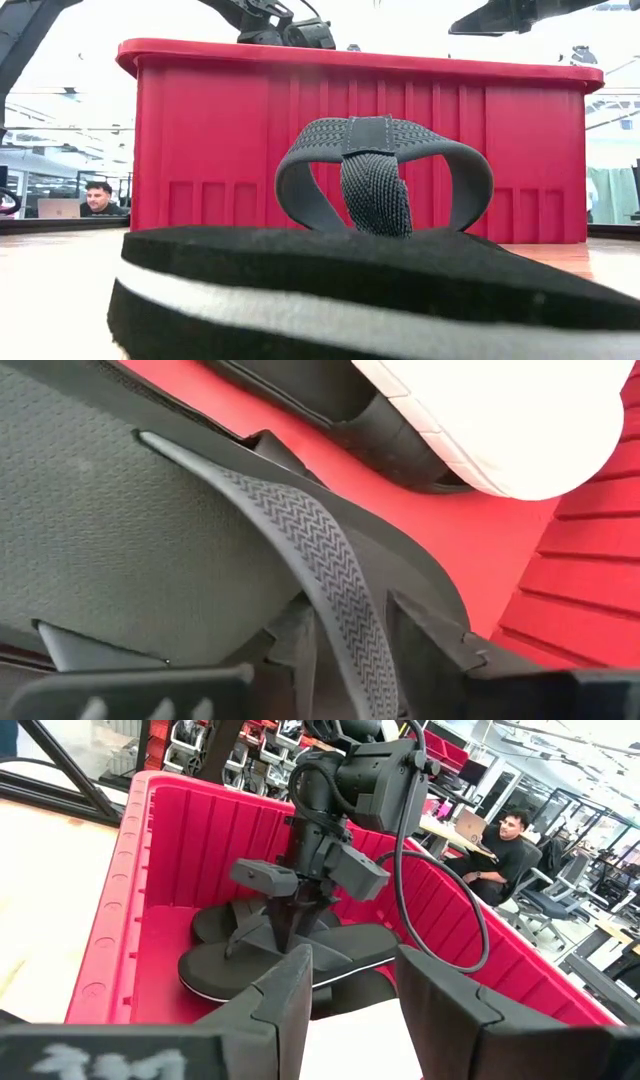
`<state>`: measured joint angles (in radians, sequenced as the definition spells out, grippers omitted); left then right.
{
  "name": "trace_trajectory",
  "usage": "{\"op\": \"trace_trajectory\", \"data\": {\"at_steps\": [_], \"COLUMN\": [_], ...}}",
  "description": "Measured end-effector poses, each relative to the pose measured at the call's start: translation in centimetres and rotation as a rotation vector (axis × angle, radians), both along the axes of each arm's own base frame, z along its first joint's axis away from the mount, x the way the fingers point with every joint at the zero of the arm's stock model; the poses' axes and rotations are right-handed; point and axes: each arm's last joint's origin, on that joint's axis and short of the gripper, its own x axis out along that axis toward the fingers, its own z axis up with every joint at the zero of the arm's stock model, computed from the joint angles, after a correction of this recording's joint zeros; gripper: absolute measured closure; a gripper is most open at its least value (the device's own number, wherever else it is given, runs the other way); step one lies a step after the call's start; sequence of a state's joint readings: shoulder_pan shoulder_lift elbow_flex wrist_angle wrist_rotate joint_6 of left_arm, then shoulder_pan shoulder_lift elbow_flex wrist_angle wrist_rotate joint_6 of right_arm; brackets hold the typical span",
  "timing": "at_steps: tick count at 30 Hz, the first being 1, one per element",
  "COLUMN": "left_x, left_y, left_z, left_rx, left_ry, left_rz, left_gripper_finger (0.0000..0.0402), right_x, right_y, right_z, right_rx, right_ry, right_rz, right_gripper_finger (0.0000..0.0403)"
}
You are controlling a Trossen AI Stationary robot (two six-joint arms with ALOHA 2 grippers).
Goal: Pick and place slides into bin
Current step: Put the black slipper into the red organizer bin
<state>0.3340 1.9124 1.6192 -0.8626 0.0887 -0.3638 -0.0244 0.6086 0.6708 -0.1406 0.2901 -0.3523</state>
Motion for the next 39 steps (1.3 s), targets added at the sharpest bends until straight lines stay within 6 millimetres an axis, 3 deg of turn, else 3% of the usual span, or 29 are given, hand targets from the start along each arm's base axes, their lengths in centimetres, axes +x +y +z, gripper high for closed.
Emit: {"op": "trace_trajectory", "data": {"at_steps": [11, 20, 29, 32, 39], "left_x": [0.2, 0.6, -0.6, -1.5, -2.4], "left_y": [0.2, 0.2, -0.9, -1.1, 0.6], "left_z": [0.9, 4.5, 8.2, 8.1, 5.5], "left_rx": [0.022, 0.09, 0.164, 0.133, 0.081], "left_ry": [-0.025, -0.08, 0.035, 0.127, 0.211], "left_rz": [-0.074, -0.147, -0.178, -0.168, -0.07], "left_gripper_finger": [0.0277, 0.0277, 0.0277, 0.0277, 0.0277], "right_x": [0.0, 0.0, 0.0, 0.0, 0.0], "right_y": [0.0, 0.0, 0.0, 0.0, 0.0], "right_z": [0.0, 0.0, 0.0, -0.1, -0.1], "right_rx": [0.0, 0.0, 0.001, 0.001, 0.0], "right_ry": [0.0, 0.0, 0.003, 0.007, 0.007], "right_rz": [0.0, 0.0, 0.004, 0.004, 0.004], "right_gripper_finger": [0.0268, 0.0268, 0.0268, 0.0268, 0.0268]}}
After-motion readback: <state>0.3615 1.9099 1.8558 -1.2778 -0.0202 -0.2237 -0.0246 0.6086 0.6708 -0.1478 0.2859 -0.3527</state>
